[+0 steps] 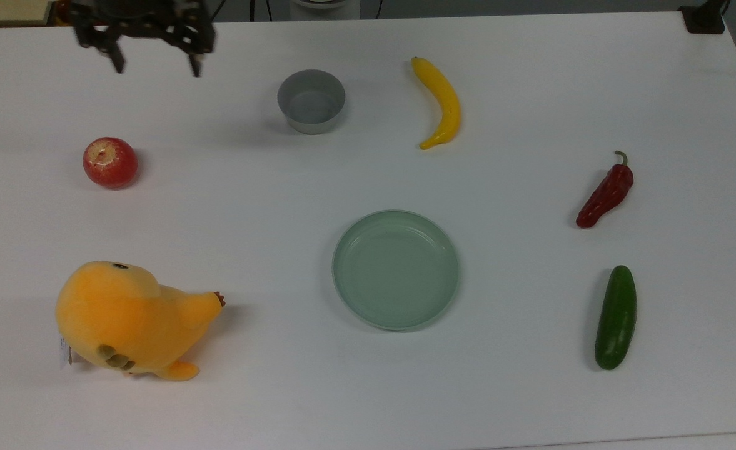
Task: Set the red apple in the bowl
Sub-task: 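Move the open gripper over the red apple and lower it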
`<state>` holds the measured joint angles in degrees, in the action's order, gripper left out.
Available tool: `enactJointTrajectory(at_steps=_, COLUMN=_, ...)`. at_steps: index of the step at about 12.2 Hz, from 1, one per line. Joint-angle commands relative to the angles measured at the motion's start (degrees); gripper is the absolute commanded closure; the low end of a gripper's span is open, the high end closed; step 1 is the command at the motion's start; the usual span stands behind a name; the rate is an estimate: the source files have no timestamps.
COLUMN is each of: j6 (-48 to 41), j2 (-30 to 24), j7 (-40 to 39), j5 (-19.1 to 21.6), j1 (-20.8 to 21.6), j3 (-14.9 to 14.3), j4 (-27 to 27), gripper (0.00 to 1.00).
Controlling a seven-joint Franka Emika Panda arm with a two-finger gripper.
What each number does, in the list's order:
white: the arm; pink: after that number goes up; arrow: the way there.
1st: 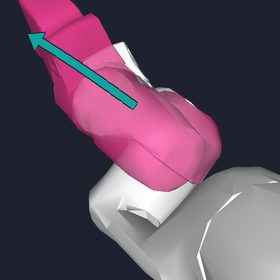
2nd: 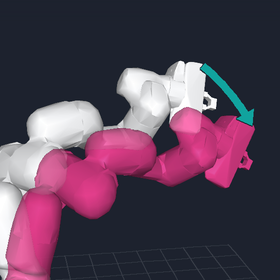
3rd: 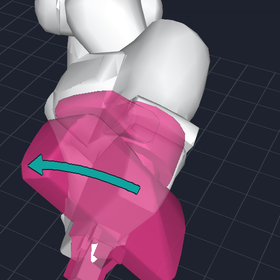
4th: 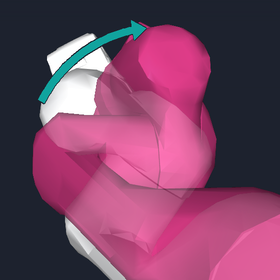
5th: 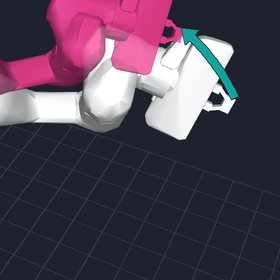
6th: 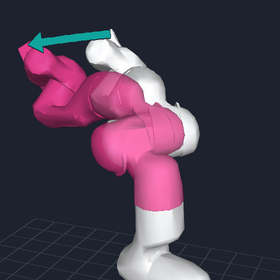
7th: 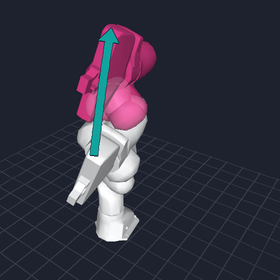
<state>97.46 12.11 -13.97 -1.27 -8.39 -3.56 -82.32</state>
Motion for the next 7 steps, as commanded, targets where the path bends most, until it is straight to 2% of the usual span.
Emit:
enactJointTrajectory(at_steps=1, j6=7.1, j2=-0.9, j7=-13.4, j5=-1.0, j1=-5.3, j3=-3.6, j4=-6.0, gripper=0.0)
enactJointTrajectory(at_steps=3, j6=13.5, j2=-0.9, j7=-18.5, j5=-1.0, j1=-7.4, j3=-5.8, j4=-10.3, gripper=0.0)
enactJointTrajectory(at_steps=5, j6=18.3, j2=-0.9, j7=-23.8, j5=-1.0, j1=-10.0, j3=-6.2, j4=-15.2, gripper=0.0)
enactJointTrajectory(at_steps=7, j6=23.5, j2=-0.5, j7=-25.1, j5=-0.9, j1=-10.5, j3=-6.2, j4=-20.0, gripper=0.0)
